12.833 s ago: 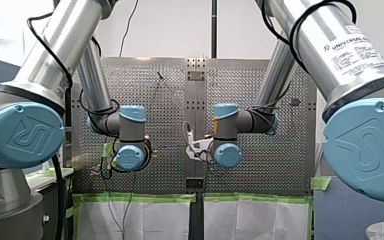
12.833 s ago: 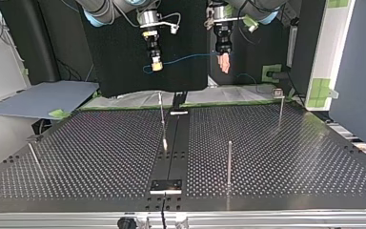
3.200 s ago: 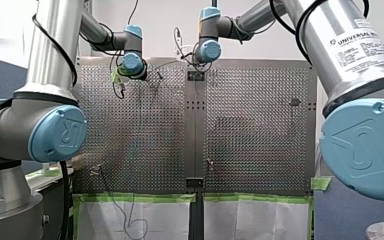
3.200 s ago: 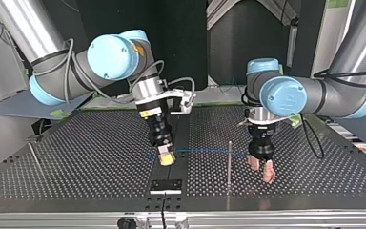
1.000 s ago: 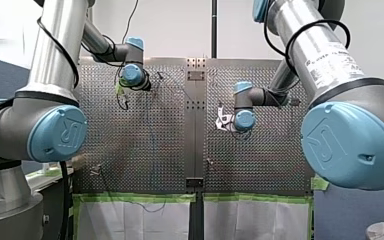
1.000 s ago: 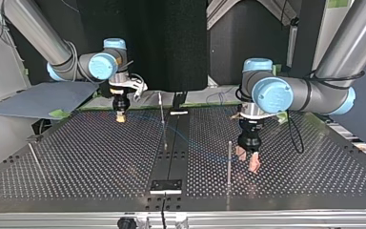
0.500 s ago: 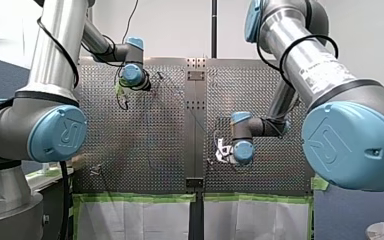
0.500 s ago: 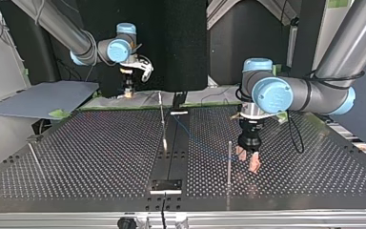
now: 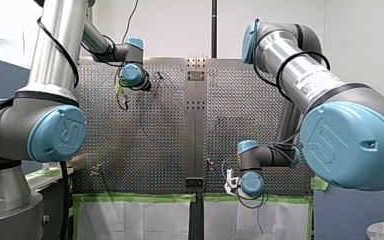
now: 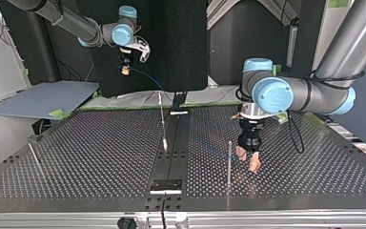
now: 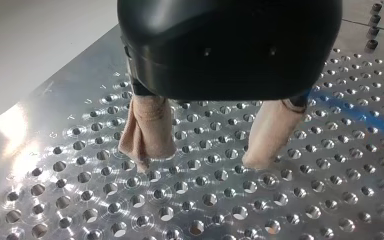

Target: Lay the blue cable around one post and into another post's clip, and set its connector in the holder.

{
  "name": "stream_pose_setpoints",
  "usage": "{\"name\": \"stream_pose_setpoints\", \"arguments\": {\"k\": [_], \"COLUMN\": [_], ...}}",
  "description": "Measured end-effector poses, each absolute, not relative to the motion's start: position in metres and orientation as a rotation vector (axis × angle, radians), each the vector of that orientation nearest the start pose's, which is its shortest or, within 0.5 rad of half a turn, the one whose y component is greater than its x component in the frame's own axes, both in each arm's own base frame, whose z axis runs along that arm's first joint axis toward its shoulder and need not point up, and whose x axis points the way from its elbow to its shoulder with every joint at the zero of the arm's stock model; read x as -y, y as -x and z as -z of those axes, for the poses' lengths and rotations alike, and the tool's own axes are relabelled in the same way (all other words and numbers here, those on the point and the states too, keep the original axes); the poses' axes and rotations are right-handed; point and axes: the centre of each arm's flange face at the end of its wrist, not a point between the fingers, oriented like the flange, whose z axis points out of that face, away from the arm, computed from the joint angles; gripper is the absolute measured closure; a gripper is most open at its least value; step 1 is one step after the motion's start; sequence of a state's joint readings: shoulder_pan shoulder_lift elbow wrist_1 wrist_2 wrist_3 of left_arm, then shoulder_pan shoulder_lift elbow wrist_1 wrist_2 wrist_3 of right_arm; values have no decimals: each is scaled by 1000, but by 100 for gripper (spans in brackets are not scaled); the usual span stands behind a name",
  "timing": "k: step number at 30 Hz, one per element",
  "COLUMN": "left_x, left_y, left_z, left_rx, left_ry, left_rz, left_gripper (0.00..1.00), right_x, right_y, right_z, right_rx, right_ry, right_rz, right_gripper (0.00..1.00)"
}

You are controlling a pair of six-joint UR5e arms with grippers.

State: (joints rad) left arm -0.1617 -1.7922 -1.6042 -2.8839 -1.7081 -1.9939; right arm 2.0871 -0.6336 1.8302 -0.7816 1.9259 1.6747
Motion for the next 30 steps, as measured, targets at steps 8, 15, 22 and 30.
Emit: {"name": "stream_pose_setpoints", "arguments": {"k": [8, 15, 22, 30], "left_x": [209, 209, 208, 207], "left_y": [-545, -546, -546, -546], "left_z": [-379, -379, -379, -379], "left_rx": [-1547, -1547, -1548, -1547], "left_ry": [314, 315, 317, 318], "left_rz": [351, 349, 347, 346], "left_gripper": [0, 0, 0, 0], "right_x": [378, 343, 331, 380], "right_y": [-314, -283, -271, -270], "right_z": [129, 167, 178, 139], "right_rx": [1444, 1470, 1455, 1383], "right_ry": [-1652, -1735, -1772, -1663], "right_rz": [-994, -944, -984, -1161], "right_gripper": [99, 99, 99, 99]}}
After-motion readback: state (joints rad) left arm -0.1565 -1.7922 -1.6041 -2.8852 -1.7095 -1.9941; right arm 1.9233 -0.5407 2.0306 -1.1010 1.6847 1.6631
